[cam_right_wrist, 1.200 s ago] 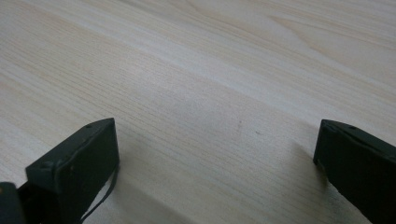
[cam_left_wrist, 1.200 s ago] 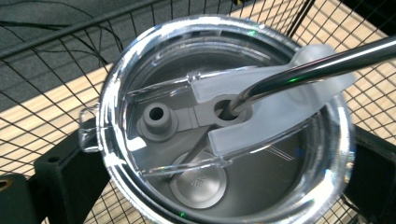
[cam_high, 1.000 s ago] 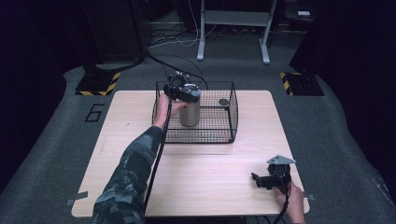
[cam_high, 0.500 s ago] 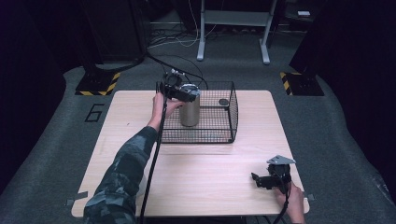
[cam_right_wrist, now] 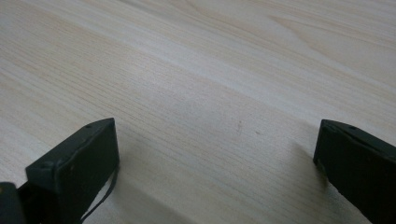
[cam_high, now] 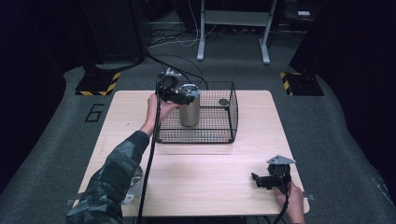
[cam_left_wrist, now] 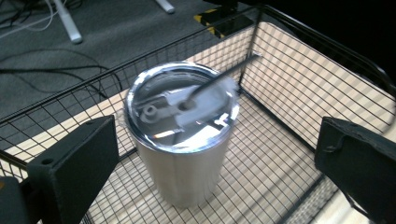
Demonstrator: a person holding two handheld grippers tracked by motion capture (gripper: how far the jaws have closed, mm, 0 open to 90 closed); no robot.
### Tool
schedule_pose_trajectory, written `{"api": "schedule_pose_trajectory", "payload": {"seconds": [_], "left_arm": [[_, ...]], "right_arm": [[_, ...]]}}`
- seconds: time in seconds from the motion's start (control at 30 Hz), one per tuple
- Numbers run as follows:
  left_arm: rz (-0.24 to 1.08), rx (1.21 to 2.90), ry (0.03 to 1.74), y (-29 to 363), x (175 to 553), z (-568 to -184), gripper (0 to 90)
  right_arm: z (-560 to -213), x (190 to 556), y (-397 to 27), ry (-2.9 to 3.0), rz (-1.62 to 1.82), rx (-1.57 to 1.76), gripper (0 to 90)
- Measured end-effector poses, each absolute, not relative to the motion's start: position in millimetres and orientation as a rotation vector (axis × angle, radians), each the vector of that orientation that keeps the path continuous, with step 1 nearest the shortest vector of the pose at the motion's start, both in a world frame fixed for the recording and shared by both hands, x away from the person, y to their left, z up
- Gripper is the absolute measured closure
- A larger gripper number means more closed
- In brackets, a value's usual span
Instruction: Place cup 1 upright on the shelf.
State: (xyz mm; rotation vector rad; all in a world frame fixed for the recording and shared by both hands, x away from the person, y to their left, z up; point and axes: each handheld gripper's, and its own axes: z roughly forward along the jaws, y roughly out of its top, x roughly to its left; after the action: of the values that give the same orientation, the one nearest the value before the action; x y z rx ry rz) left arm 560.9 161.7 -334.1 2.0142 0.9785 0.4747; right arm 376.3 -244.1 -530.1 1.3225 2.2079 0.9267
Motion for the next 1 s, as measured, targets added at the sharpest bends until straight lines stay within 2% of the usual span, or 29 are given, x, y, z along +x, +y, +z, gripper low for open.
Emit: {"api": "schedule_pose_trajectory", "payload": {"seconds": [1.0], "left_arm": [[0.525, 1.929, 0.908, 223.9, 460.2, -332.0, 0.0]], "right_arm": [[-530.5, 376.4, -244.0, 2.202, 0.932, 1.32, 0.0]]}}
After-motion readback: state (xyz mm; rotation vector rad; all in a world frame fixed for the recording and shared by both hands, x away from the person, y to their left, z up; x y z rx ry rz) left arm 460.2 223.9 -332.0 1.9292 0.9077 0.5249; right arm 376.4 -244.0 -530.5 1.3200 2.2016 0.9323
